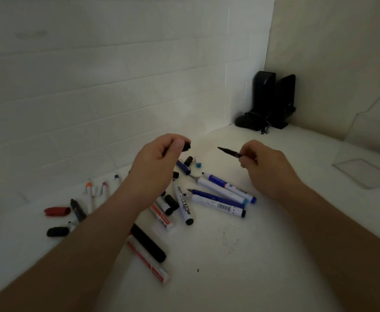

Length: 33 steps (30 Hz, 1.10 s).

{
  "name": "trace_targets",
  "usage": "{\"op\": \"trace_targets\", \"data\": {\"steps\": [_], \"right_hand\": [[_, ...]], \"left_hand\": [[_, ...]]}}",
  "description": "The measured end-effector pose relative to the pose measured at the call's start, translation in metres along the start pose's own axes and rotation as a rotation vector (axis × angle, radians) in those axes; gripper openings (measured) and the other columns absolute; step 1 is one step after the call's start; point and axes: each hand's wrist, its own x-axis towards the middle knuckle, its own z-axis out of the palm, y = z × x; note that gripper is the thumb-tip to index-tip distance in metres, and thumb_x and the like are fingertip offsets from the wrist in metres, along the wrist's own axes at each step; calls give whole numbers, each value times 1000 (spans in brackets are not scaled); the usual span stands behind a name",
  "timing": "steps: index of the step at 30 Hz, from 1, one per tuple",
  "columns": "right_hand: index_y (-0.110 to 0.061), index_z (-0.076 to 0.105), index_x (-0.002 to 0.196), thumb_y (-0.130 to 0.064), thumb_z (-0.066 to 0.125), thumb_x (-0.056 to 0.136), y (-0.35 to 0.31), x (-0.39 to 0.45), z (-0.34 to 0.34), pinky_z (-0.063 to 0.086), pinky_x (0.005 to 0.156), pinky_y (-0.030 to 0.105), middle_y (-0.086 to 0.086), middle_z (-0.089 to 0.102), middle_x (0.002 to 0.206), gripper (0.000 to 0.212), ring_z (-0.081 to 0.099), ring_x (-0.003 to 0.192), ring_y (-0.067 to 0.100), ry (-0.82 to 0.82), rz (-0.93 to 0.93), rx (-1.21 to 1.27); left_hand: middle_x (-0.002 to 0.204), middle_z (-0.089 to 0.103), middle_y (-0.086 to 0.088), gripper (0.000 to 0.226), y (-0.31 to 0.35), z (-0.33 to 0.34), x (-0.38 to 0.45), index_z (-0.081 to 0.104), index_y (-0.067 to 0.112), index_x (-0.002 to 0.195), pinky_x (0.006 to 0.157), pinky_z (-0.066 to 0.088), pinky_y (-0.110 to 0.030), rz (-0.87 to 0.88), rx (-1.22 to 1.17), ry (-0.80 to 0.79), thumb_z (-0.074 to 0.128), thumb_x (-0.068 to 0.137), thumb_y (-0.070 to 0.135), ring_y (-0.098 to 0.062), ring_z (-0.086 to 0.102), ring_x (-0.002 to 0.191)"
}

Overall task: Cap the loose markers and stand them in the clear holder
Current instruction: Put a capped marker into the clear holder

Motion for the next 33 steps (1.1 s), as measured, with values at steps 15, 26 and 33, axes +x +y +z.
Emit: {"op": "trace_targets", "data": {"steps": [15,26,33], "right_hand": [[-34,60,92,-25,62,97,-33,-27,-1,38,65,16,-15,60,79,11,55,74,1,35,-244,66],[-37,62,92,-28,62,96,-40,-33,5,45,76,16,-18,63,88,10,57,87,-1,-2,-287,39],[-27,73,101,-25,62,97,-44,-31,6,39,74,5,-20,57,88,13,56,87,-2,34,-330,-25]], "left_hand": [[93,65,17,23,-12,1,-22,67,33,115,69,40,-14,60,290,54,55,101,20,1,57,76],[101,69,15,25,-9,8,-26,70,32,115,80,38,-4,146,343,-19,59,98,17,-1,59,91],[84,71,16,23,-11,14,-27,68,39,109,62,43,-8,50,218,-47,53,101,24,-4,62,75]]}}
